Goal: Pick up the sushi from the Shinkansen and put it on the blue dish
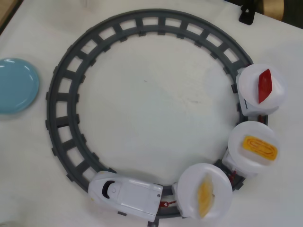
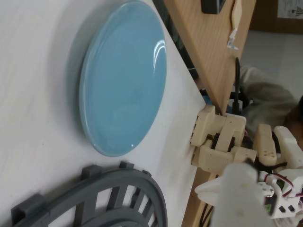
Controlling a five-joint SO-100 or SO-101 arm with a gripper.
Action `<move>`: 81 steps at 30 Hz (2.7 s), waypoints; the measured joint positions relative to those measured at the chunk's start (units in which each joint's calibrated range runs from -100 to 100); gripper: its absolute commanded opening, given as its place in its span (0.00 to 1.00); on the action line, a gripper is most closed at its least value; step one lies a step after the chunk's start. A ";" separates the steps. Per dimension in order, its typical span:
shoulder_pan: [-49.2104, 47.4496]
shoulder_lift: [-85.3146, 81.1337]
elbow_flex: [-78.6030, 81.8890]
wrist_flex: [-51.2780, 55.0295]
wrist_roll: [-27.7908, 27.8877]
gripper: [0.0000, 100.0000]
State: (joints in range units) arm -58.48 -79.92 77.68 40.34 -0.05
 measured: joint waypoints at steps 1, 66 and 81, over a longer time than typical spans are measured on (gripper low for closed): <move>0.00 0.00 0.00 0.00 0.00 0.20; 35.39 49.51 -64.14 27.82 2.38 0.20; 64.98 64.28 -80.15 43.28 -7.66 0.20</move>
State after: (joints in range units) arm 6.50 -15.65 -2.47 83.61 -7.71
